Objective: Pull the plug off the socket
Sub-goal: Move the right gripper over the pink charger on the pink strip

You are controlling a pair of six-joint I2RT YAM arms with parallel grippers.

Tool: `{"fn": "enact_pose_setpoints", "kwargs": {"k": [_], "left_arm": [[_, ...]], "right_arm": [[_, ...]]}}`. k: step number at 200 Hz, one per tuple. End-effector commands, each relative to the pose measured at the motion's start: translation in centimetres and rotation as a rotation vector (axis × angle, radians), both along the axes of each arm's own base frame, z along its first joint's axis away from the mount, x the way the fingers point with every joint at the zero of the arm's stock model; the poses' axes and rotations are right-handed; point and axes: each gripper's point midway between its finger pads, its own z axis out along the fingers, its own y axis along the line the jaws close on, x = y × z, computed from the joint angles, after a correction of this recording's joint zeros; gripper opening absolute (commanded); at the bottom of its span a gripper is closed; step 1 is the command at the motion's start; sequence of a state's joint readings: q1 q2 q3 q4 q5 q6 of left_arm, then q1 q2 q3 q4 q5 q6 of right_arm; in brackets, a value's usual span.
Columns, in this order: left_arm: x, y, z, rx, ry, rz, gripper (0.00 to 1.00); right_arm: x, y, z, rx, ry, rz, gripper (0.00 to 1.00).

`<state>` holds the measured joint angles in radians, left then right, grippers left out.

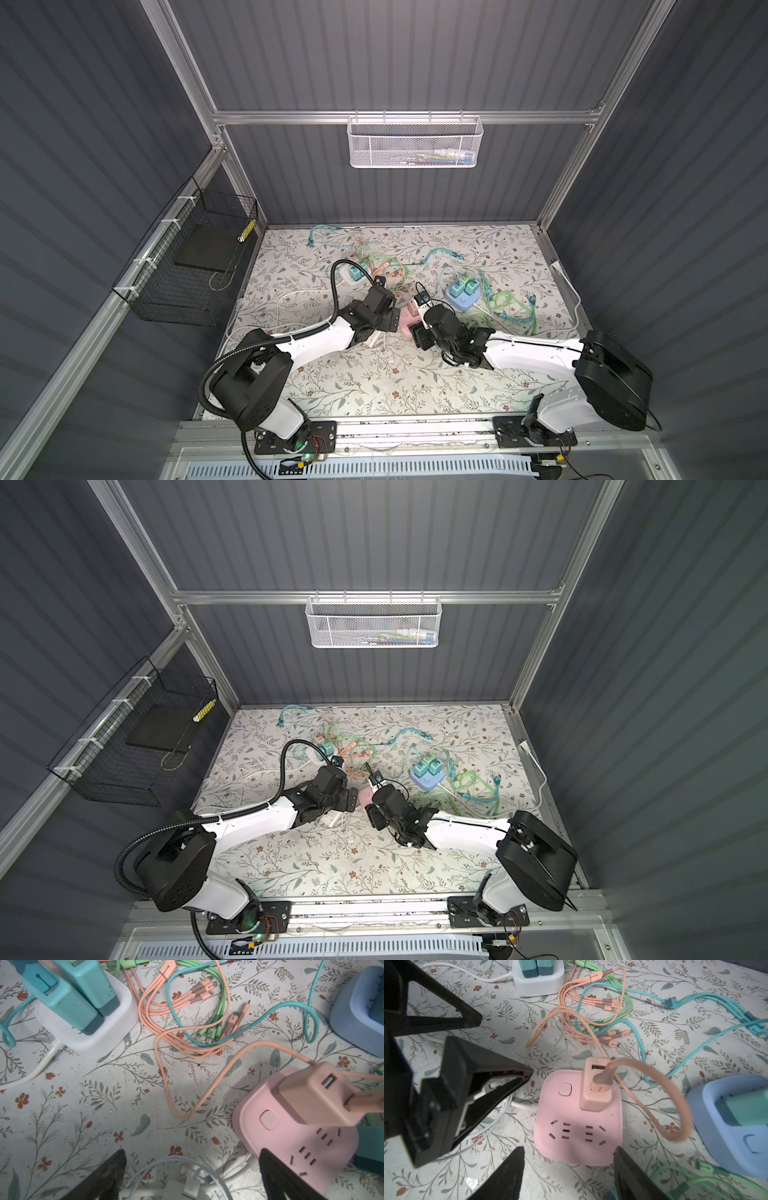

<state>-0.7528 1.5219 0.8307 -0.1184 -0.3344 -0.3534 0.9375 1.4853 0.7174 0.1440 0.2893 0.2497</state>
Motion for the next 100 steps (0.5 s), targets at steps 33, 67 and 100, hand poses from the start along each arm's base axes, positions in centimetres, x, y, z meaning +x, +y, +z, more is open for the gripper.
{"fn": "enact_pose_setpoints", "kwargs": {"k": [33,67,100], "left_arm": [[-0.2,1.4,0.5,0.019,-0.017,0.038,1.0],[-0.1,1.2,0.5,0.021,-0.02,0.025,1.0],[0.0,0.9,0.4,0.027,-0.013,0.018,1.0]], "right_arm": [[2.3,0.1,-0.9,0.001,0.016,-0.041,0.63],[2.7,1.0,-1.0,0.027,0.017,0.02,0.61],[3.7,1.2,-1.5,0.021,0.029,0.018,0.56]]}}
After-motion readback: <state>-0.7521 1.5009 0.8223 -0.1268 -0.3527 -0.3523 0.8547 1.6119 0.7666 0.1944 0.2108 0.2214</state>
